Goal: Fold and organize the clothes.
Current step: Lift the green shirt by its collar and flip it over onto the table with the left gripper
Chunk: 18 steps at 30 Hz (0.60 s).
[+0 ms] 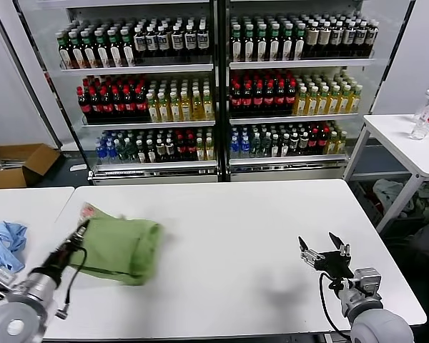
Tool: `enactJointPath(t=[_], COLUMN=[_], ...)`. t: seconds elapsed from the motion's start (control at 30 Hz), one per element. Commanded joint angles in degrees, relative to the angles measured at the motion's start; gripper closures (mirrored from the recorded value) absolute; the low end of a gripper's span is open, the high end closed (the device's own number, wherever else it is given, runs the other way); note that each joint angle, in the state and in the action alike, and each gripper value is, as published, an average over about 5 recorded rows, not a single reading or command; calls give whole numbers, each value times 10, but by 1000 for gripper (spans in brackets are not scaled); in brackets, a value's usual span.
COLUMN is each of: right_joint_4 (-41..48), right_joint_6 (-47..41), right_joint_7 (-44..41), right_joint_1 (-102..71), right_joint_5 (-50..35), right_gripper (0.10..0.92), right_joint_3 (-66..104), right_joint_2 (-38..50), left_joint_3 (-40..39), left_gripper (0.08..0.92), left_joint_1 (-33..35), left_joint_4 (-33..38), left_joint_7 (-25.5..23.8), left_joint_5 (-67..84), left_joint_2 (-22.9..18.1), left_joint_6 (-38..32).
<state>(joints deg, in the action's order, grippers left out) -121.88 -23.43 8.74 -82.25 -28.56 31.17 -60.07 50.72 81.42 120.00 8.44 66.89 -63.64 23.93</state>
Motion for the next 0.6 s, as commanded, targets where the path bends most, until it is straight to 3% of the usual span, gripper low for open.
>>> enactJointPath(t=[0.03,0.17,0.37,0.47,0.6], right_joint_4=[-5,-9,-14,-17,-17], right_joint_6=[1,1,4,2,-5], right_joint_7=[-1,-1,-4,-4,-9], right_joint_1=[-3,-12,-28,-29,-26], right_joint_5=[2,2,0,-3,-5], right_gripper=[203,203,203,203,203], right_joint_3=[1,16,47,59,64], right_joint_2=[-1,-2,-3,-2,3], left_joint_3=[-342,-464,-573,-610,-637], left_gripper=[893,893,893,893,893], left_joint_1=[-51,-142,-273,-322,-345], left_joint_4=[38,-82,-219,-258,-286], left_joint_7=[31,56,90,98,74], left_joint_5=[-349,-354,-315,-278,-292], left_joint_2=[-92,-171,-282,-308,-308], left_joint_6=[-5,-9,-12,-23,-32])
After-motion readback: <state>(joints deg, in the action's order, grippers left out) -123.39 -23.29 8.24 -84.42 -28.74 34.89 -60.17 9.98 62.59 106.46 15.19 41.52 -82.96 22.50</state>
